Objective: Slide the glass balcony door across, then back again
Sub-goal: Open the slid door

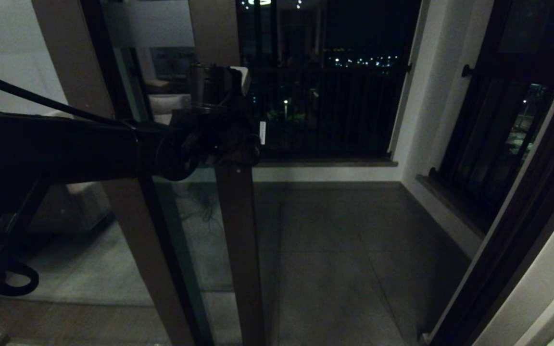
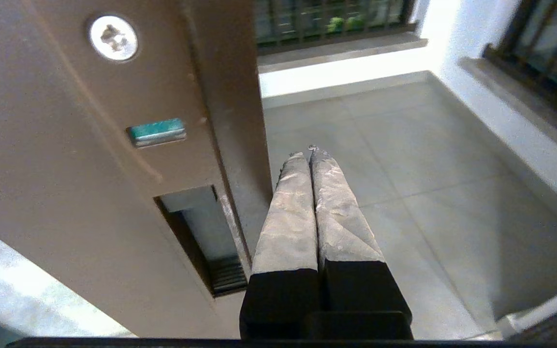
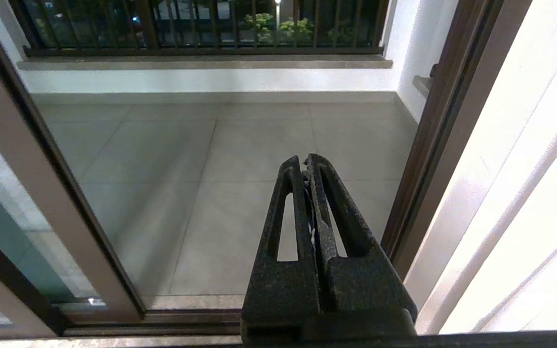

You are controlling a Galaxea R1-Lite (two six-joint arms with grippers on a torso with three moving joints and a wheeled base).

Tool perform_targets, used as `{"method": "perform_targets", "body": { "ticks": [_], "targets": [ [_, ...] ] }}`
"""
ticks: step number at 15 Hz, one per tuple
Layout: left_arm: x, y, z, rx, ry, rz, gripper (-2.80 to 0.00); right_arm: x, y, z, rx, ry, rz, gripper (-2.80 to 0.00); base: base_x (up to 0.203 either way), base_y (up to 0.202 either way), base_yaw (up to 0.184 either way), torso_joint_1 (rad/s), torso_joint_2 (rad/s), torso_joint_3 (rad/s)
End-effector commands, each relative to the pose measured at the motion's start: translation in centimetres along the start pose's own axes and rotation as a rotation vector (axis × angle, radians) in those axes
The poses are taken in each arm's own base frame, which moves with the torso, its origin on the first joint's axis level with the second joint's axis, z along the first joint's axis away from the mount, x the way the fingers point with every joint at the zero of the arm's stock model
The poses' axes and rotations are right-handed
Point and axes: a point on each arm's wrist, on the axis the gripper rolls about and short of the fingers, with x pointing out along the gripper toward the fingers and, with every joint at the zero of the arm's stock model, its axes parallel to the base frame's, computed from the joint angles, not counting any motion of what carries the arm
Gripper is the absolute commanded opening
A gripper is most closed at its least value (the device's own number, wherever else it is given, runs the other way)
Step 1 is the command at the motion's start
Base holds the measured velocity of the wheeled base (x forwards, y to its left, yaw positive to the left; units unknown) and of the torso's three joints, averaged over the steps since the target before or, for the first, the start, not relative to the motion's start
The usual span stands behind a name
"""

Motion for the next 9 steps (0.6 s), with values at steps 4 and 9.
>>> {"method": "perform_targets", "body": {
  "ticks": [4,9],
  "targets": [
    [-0.22,0.28,-0.08,0.002,0.01,0.003,-2.8,0.01,0.0,0.0,0.001,0.002,0.001,-2.8,0.0,0.0,0.0,0.0,0.0,0.0],
    [-0.61,0.49,0.39,-0.003,-0.001,0.005,-2.8,0.01,0.0,0.0,-0.001,0.002,0.001,-2.8,0.0,0.0,0.0,0.0,0.0,0.0]
  ]
}}
